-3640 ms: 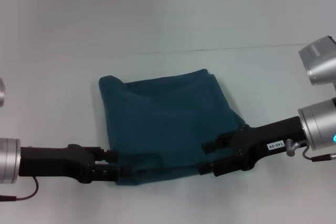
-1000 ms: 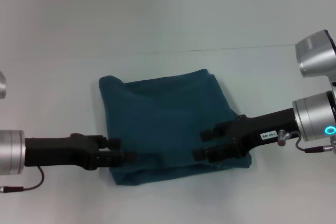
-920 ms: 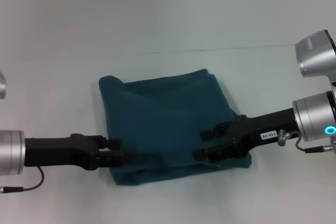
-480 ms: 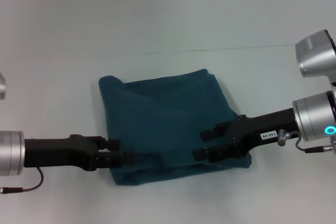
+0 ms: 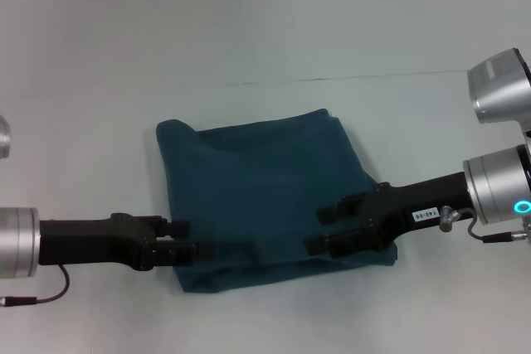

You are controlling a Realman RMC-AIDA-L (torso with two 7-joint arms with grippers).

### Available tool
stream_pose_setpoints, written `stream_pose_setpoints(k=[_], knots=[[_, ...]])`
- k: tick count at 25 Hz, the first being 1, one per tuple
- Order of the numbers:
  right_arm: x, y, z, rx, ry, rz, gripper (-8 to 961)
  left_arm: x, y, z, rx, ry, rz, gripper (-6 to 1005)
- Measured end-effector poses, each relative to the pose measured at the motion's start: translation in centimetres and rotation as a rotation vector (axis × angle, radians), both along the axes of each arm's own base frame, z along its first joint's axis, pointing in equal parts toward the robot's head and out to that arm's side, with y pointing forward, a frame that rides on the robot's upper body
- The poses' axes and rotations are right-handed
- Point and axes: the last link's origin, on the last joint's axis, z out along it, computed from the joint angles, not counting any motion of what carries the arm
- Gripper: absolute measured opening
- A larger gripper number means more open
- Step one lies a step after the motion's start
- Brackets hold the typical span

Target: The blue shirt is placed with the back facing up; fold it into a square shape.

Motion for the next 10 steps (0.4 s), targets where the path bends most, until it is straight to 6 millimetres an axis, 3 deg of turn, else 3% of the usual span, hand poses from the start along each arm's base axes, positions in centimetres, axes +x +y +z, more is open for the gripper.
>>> stream_pose_setpoints(k=[10], knots=[[0.02,-0.01,0.00,0.000,0.000,-0.002,747,0.00,0.01,0.01,0.001,-0.001,0.000,737]])
